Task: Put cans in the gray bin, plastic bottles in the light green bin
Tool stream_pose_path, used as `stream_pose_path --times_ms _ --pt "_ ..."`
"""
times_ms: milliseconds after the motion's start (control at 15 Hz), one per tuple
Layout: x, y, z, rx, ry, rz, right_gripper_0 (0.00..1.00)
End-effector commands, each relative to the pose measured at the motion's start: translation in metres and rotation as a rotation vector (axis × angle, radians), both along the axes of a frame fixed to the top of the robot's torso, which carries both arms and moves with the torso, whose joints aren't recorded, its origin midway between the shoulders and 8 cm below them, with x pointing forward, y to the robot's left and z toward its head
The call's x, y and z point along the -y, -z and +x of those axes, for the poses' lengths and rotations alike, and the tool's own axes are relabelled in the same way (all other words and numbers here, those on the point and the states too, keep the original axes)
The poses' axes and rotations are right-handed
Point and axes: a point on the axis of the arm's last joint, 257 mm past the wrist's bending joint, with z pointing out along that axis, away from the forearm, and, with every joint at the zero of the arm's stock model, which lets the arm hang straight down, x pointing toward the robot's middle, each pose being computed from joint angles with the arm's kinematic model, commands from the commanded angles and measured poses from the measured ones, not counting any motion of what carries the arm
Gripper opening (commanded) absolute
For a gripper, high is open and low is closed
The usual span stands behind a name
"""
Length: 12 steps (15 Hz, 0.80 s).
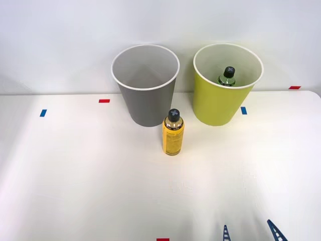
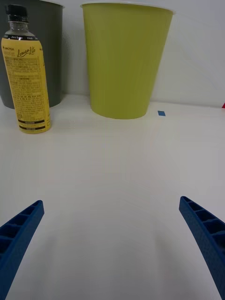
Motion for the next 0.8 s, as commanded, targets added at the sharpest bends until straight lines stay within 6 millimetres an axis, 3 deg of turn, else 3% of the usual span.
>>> stream_pose_path --times_ms 67,800 --pt "0.0 0.0 0.0 0.0 0.0 0.0 1.0" --pt "0.0 0.0 0.0 0.0 0.0 0.0 1.0"
